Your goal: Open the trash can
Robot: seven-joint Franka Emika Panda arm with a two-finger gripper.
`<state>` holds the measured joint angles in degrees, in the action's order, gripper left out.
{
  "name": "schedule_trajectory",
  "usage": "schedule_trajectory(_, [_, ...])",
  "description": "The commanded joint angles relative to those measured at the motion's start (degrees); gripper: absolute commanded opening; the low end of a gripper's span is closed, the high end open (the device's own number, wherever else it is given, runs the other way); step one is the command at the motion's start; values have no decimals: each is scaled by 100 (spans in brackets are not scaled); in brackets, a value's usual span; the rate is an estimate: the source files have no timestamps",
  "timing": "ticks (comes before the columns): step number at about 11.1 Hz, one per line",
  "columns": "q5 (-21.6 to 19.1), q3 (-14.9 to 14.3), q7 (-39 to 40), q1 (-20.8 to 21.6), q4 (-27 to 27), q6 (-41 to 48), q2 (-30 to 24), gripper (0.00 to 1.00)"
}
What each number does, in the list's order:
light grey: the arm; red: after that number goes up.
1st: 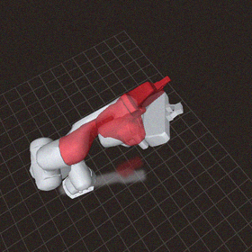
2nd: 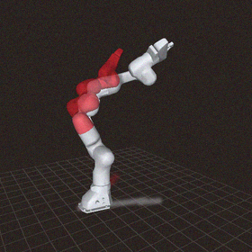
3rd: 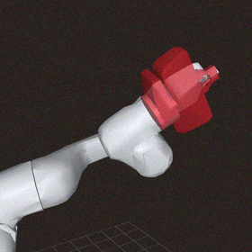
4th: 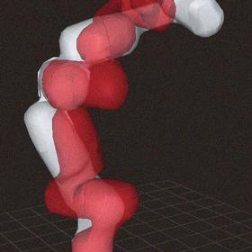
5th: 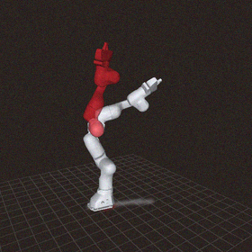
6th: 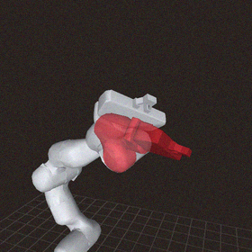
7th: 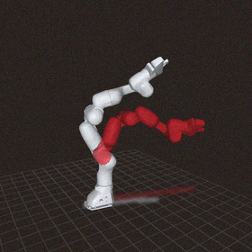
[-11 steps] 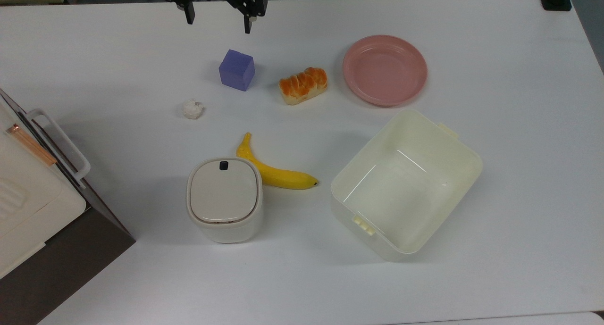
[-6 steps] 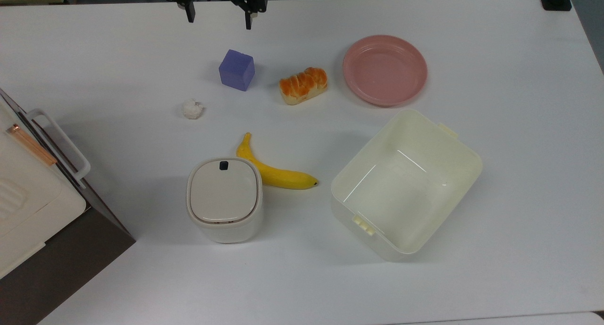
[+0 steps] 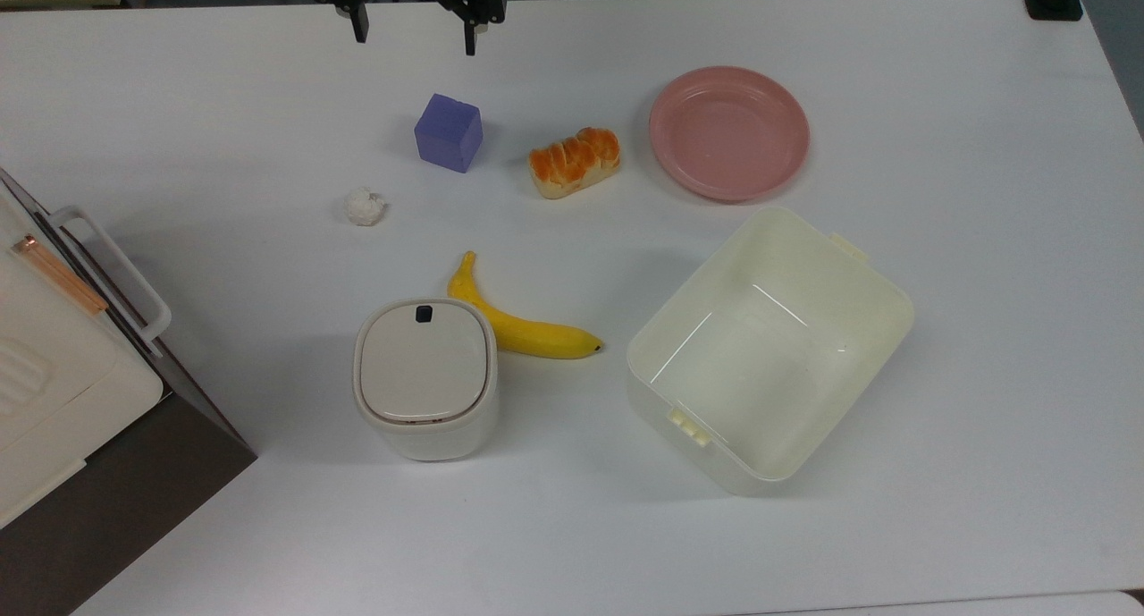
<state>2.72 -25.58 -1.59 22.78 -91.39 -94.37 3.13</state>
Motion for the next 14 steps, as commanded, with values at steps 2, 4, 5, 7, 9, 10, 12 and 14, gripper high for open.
schedule_trajectory(2, [-237,-96,72,60,104,130,-14,100])
schedule_trajectory(4, [-237,-96,63,77,95,95,-14,100])
schedule_trajectory(5, [-237,-96,36,86,86,-71,-14,100])
schedule_trajectory(7, [-237,-105,36,86,77,-125,-14,100])
schedule_trajectory(9, [-237,-96,45,86,77,-116,-6,100])
schedule_trajectory(10, [-237,-96,45,86,77,-116,-6,100])
schedule_trajectory(12, [-237,-96,54,95,77,-116,-6,100])
schedule_trajectory(14, [-167,-70,54,112,77,-203,29,52])
